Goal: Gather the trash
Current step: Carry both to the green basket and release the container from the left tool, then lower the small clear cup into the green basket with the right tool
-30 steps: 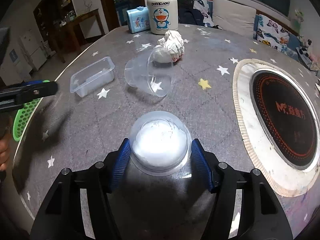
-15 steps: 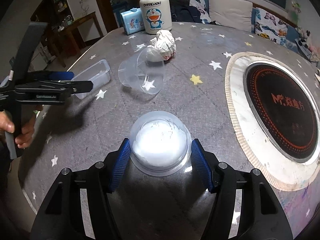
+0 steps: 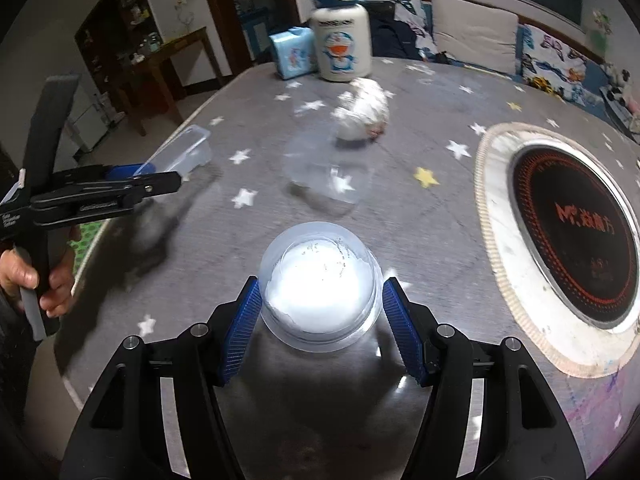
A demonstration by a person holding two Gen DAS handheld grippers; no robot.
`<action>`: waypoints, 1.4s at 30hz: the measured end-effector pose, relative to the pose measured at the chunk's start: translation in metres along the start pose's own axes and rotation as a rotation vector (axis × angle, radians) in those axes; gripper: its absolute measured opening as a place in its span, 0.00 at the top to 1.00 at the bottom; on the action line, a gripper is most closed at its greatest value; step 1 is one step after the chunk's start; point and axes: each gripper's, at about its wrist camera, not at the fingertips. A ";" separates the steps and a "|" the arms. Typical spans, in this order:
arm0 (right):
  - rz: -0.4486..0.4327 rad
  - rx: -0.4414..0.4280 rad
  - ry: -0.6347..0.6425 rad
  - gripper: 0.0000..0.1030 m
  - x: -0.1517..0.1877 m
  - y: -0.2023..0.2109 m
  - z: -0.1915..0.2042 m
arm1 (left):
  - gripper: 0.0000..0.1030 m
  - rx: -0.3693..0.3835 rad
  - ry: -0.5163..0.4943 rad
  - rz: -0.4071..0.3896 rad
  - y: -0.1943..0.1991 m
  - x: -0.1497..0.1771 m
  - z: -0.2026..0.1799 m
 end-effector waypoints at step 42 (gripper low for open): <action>0.136 -0.371 0.313 0.40 -0.074 -0.128 0.243 | 0.30 -0.300 0.490 0.182 0.030 0.172 0.247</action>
Point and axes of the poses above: each gripper's, at about its wrist camera, not at the fingertips, and y roughly against the way its jaws point, z to its left, x to its underside, and after that the axes turned 14 degrees about -x, right-handed
